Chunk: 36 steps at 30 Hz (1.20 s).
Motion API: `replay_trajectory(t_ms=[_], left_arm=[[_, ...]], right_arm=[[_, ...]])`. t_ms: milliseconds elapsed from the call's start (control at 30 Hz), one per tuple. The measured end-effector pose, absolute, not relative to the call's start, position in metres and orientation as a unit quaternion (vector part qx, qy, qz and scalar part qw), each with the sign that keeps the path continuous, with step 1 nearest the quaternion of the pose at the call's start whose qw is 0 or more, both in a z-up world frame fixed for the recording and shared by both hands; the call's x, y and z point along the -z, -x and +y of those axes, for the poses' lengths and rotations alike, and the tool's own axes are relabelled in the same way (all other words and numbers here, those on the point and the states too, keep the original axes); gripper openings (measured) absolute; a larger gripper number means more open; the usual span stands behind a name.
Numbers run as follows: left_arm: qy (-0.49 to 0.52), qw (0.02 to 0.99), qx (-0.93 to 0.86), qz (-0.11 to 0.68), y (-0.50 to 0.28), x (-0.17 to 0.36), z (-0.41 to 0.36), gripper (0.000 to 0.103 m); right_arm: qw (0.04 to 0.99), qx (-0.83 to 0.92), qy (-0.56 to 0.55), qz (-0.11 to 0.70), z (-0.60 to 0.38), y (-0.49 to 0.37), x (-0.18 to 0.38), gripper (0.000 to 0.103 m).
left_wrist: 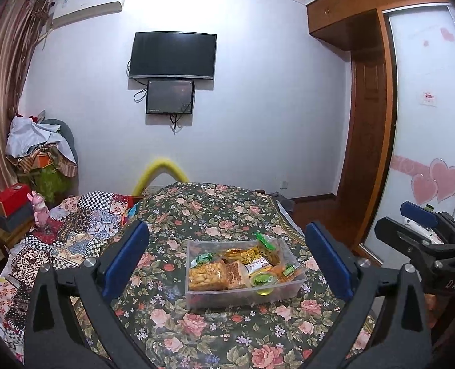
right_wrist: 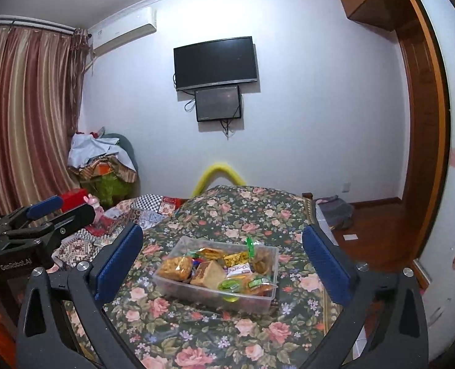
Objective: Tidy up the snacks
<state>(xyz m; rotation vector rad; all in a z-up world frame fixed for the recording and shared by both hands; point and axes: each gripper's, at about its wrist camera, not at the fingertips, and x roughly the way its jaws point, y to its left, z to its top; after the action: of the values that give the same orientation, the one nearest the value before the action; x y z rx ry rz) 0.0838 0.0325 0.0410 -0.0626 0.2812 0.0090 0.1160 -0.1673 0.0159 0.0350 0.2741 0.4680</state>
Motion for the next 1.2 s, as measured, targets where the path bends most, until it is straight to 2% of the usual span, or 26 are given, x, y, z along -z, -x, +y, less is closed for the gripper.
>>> replay_trajectory(t_ms=[1200], left_arm=[[0.028, 0.988, 0.002, 0.15, -0.082, -0.032, 0.026, 0.103]], right_arm=[[0.964, -0.223, -0.023, 0.146, -0.171, -0.109, -0.011, 0.103]])
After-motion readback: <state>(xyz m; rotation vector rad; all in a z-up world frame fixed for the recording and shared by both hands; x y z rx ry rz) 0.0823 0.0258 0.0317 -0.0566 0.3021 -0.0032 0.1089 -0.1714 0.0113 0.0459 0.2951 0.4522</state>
